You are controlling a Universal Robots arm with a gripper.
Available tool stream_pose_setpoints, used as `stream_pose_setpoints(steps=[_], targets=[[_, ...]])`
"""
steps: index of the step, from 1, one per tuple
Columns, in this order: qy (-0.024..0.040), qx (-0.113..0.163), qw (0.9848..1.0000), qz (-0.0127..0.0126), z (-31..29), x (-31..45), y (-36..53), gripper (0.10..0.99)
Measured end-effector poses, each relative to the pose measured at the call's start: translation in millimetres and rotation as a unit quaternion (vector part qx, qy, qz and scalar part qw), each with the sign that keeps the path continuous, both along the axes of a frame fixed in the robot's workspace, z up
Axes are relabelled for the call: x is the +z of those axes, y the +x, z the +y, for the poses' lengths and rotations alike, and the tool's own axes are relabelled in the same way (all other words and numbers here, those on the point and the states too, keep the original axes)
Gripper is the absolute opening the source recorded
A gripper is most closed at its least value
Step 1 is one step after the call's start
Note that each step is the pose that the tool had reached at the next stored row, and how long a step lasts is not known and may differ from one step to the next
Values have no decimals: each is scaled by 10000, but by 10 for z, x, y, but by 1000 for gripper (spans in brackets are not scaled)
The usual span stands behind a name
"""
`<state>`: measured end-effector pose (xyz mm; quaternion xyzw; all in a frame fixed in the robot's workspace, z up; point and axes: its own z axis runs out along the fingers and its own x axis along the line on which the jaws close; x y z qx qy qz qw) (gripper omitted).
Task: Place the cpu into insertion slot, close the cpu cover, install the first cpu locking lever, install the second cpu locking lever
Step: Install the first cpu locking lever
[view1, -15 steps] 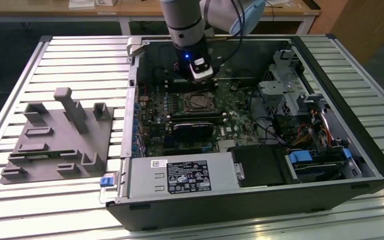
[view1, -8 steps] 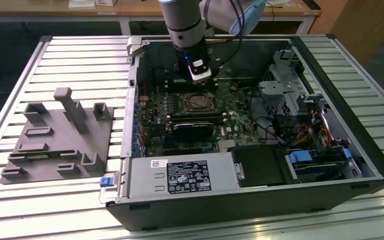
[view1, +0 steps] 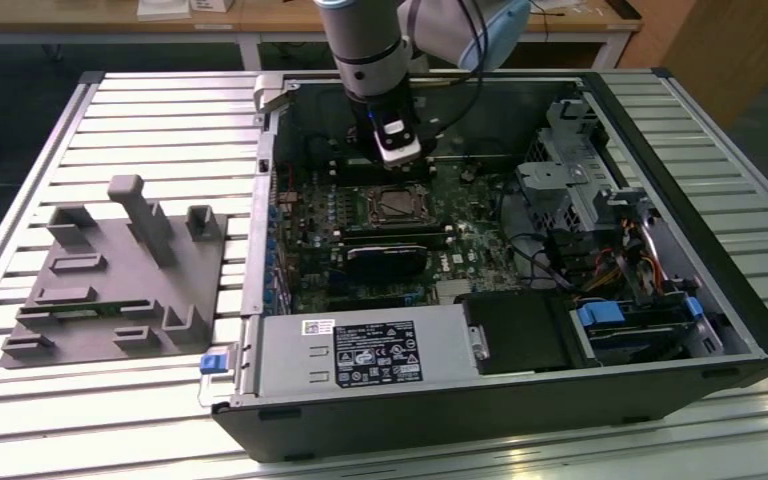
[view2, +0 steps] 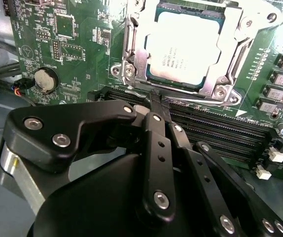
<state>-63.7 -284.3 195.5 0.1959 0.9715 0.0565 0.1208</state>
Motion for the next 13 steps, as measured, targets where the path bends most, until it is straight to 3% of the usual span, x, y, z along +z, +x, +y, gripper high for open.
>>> stream_pose_setpoints(steps=[13], targets=[[0, -40, 10000, 0, -16, -26, 0, 106]])
